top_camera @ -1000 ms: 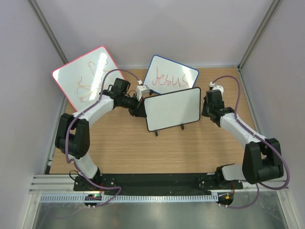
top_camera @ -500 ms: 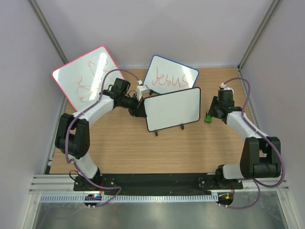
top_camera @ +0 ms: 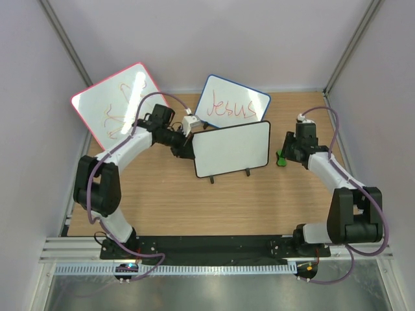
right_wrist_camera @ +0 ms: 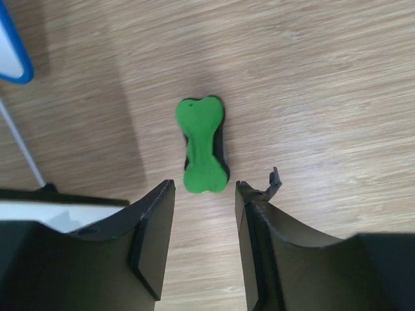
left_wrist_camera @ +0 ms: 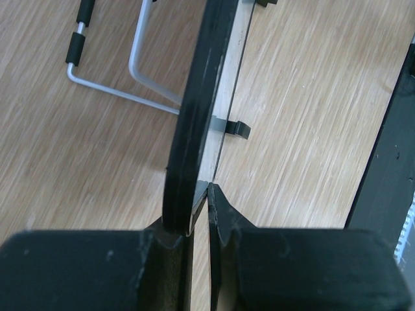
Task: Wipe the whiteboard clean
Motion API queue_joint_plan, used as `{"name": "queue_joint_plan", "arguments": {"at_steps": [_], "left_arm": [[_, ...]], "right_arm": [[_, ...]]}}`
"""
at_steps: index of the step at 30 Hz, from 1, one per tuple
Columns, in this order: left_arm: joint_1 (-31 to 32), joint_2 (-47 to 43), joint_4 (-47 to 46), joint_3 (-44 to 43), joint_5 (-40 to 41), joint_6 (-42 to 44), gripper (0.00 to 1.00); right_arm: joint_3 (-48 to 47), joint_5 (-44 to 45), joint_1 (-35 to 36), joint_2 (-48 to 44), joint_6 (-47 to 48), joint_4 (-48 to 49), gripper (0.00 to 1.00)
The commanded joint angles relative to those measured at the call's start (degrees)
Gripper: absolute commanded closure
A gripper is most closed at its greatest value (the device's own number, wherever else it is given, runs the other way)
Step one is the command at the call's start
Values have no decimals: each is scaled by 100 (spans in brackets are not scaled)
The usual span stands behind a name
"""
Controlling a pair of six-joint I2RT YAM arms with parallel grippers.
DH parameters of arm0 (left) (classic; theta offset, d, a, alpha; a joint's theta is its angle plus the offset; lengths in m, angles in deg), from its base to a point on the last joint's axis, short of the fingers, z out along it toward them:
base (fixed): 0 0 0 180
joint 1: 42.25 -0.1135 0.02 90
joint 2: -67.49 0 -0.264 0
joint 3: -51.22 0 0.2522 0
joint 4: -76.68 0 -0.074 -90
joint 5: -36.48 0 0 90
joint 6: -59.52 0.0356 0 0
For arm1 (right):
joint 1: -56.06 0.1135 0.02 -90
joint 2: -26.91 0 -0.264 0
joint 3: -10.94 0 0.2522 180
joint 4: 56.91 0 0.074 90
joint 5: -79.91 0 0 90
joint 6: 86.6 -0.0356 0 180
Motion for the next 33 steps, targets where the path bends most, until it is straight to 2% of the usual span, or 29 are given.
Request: {"name": "queue_joint_plan", "arguments": {"at_steps": [1, 5, 11, 15, 22, 27, 32, 33], "left_arm": [[-89, -134, 220, -170, 582, 448, 100], [-89, 50, 282, -188, 530, 421, 100], [-89, 323, 255, -293, 600, 281, 100], [-89, 428, 220, -363, 653, 237, 100], [-89, 534, 185, -372, 723, 254, 100], [-133, 613, 176, -372, 864, 325, 100], [-124, 657, 97, -407, 881, 254, 100], [-124, 666, 97, -416, 873, 254, 99]], "right_arm": [[79, -120, 323, -457, 101, -56, 50], [263, 232, 1035, -713, 101, -153, 45], [439, 126, 2028, -538, 40, 102, 43], [483, 135, 2302, -221, -22, 426, 44], [167, 83, 2724, 447, -22, 462, 52], [185, 161, 2891, 597, -171, 506, 53], [123, 329, 2900, 834, -241, 533, 65], [97, 320, 2900, 904, -259, 541, 71]]}}
